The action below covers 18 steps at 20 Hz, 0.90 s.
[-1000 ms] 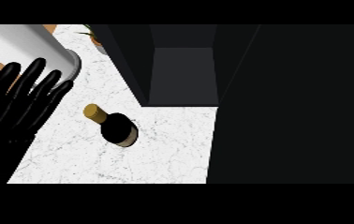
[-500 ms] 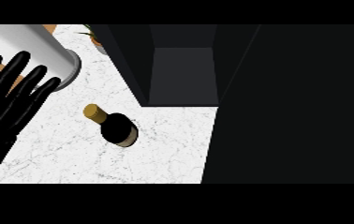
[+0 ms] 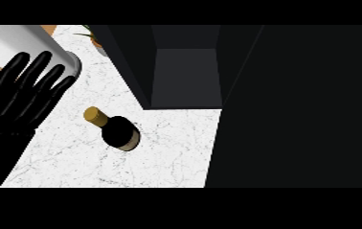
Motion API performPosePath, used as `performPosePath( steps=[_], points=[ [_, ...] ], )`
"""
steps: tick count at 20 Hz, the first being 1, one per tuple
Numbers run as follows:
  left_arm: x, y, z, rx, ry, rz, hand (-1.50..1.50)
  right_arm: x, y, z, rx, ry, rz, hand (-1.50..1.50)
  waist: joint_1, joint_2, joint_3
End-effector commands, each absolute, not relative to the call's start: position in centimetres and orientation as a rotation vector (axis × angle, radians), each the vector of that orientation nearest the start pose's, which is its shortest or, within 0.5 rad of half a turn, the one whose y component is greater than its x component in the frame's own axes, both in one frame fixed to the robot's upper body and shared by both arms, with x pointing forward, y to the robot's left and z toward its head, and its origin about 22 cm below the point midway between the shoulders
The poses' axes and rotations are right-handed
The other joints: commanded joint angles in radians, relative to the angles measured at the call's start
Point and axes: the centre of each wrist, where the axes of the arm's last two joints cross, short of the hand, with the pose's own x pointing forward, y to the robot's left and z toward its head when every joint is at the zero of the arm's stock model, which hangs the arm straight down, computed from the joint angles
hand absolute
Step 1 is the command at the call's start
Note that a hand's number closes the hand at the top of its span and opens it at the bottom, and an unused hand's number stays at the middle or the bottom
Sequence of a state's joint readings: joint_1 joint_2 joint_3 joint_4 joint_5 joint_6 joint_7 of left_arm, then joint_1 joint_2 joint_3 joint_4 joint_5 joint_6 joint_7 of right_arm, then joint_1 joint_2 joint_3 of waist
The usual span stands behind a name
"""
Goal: Pick up the wine, place it into the cabinet and close the cabinet
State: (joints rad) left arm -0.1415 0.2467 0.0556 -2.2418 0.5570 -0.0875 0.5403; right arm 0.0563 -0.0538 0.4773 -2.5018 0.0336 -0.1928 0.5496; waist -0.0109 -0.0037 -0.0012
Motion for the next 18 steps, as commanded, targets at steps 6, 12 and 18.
performPosePath(
  steps=[6, 12, 18],
  points=[
    [21.5, 26.3, 16.6, -0.422, -1.767, -0.226, -1.5, 9.2, -18.4, 21.6, 0.239, -1.939, 0.113, -1.5, 0.001, 0.0, 0.0],
    [23.2, 25.9, 14.2, -0.403, -1.75, -0.222, -1.5, 10.1, -16.8, 20.9, 0.254, -1.948, 0.114, -1.5, 0.0, 0.001, 0.0],
    [23.7, 26.7, 10.0, -0.365, -1.734, -0.222, -1.5, 9.6, -16.7, 21.0, 0.264, -1.939, 0.097, -1.5, -0.001, 0.0, -0.001]
  ],
)
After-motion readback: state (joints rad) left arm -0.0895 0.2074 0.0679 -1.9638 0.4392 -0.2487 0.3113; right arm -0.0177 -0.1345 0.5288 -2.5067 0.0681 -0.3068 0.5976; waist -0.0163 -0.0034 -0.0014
